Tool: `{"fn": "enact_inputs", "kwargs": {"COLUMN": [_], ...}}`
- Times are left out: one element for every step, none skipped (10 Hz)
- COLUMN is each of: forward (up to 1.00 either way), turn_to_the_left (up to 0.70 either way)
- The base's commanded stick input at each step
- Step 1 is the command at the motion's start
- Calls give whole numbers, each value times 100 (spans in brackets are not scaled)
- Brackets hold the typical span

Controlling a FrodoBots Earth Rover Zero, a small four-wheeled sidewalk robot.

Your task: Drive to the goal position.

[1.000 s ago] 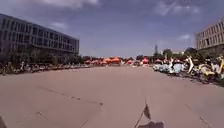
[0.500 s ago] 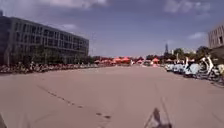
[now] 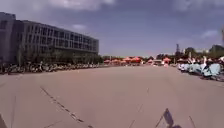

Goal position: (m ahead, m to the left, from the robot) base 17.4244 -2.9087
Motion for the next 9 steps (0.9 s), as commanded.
{"fn": "enact_inputs", "kwargs": {"forward": [100, 100, 100, 100, 100, 100, 100, 100, 100], "turn_to_the_left": [27, 27, 27, 27, 27, 27, 27, 27, 27]}}
